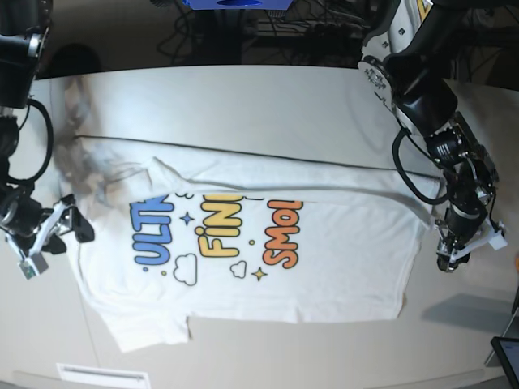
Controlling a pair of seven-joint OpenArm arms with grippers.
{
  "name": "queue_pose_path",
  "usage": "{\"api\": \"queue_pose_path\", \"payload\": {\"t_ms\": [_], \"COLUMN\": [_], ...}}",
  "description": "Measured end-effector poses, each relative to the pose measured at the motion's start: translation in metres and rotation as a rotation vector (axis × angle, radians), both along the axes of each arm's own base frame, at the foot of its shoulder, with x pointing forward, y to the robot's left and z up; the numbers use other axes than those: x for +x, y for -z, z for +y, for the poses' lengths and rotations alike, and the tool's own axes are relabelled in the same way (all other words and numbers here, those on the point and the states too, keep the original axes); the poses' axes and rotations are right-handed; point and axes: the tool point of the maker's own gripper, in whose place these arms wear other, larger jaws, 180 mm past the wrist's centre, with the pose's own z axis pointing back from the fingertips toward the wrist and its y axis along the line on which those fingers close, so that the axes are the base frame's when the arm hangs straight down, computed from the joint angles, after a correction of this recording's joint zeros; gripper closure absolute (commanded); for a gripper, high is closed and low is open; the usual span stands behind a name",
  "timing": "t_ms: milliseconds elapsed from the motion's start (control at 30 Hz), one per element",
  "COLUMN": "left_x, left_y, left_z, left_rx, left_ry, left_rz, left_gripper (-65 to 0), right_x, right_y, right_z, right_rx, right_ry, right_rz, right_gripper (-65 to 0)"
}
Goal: Fold the T-shirt properly
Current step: 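Open both grippers and shift them along the shirt edge, then regrasp the shirt edge with both grippers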
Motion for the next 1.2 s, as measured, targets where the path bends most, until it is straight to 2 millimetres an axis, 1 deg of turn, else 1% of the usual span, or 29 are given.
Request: {"api": "queue_pose_path", "payload": {"t_ms": [67,100,133,167,233,267,300,333,367,400,433,467,500,567,600,667,700,800,867,900,933,1000,1067,1167,1200], "left_x": [0.014,0.020,0.023,0.024,0.015,0.007,-0.004,-0.015,-0.030,-0.042,-0.056,-0.069,-0.080,-0.093,-0.099,-0.112,-0.119,-0.132,-0.137,-0.140,-0.141,-0.146,-0.143,-0.132,-0.129], "left_y": [-0.014,-0.024,-0.033,-0.047,-0.075,-0.082,-0.083,-0.081,-0.077,-0.074,-0.071,-0.068,-0.066,-0.065,-0.061,-0.045,-0.034,-0.015,-0.006,0.001,0.011,0.032,0.044,0.054,0.056], "left_z": [-0.011,-0.018,-0.024,-0.029,-0.040,-0.043,-0.044,-0.043,-0.045,-0.049,-0.053,-0.055,-0.056,-0.064,-0.064,-0.060,-0.059,-0.060,-0.063,-0.066,-0.069,-0.065,-0.062,-0.061,-0.063], "left_rx": [0.094,0.135,0.179,0.221,0.323,0.349,0.388,0.416,0.437,0.458,0.488,0.502,0.523,0.549,0.549,0.547,0.535,0.537,0.540,0.539,0.528,0.520,0.503,0.466,0.459], "left_ry": [0.103,0.152,0.188,0.206,0.244,0.252,0.256,0.253,0.256,0.273,0.290,0.296,0.305,0.337,0.346,0.346,0.345,0.350,0.337,0.339,0.345,0.336,0.329,0.326,0.330], "left_rz": [-0.010,-0.032,-0.039,-0.060,-0.130,-0.148,-0.133,-0.114,-0.099,-0.089,-0.063,-0.048,-0.030,-0.024,-0.012,0.047,0.085,0.149,0.177,0.198,0.220,0.291,0.319,0.321,0.318], "left_gripper": [-26.4,-26.4,-26.2,-26.2,-26.2,-26.0,-25.9,-24.5,-21.2,-16.5,-9.2,-0.7,0.0,0.0,0.0,0.0,0.0,0.0,0.0,0.0,0.0,0.0,0.0,0.0,0.0], "right_x": [-0.011,-0.015,-0.018,-0.021,-0.031,-0.037,-0.043,-0.049,-0.056,-0.060,-0.064,-0.066,-0.067,-0.073,-0.077,-0.083,-0.085,-0.085,-0.084,-0.084,-0.085,-0.089,-0.091,-0.088,-0.090], "right_y": [0.002,0.003,0.001,-0.004,-0.014,-0.016,-0.014,-0.009,-0.002,0.002,0.006,0.010,0.015,0.030,0.038,0.051,0.056,0.061,0.060,0.060,0.060,0.062,0.061,0.057,0.058], "right_z": [0.004,0.010,0.018,0.027,0.042,0.047,0.049,0.048,0.046,0.044,0.044,0.044,0.045,0.043,0.045,0.046,0.048,0.057,0.065,0.068,0.068,0.063,0.062,0.065,0.065], "right_rx": [-0.017,-0.030,-0.039,-0.041,-0.037,-0.035,-0.054,-0.091,-0.150,-0.201,-0.254,-0.293,-0.329,-0.417,-0.440,-0.493,-0.512,-0.539,-0.513,-0.503,-0.504,-0.527,-0.530,-0.521,-0.522], "right_ry": [-0.021,-0.046,-0.077,-0.108,-0.167,-0.187,-0.194,-0.198,-0.205,-0.211,-0.221,-0.213,-0.203,-0.184,-0.174,-0.158,-0.148,-0.126,-0.128,-0.137,-0.135,-0.135,-0.134,-0.135,-0.135], "right_rz": [-0.003,-0.007,-0.021,-0.048,-0.105,-0.116,-0.121,-0.114,-0.106,-0.100,-0.102,-0.104,-0.104,-0.073,-0.055,-0.019,-0.006,-0.004,-0.025,-0.038,-0.037,-0.020,-0.020,-0.040,-0.035], "right_gripper": [-42.8,-42.8,-42.8,-42.7,-42.7,-42.7,-42.5,-42.4,-40.6,-37.6,-32.9,-26.1,-17.6,0.0,0.0,-2.5,-0.9,-0.1,-0.1,-0.1,-0.1,-0.1,-0.1,-0.1,-0.1]}}
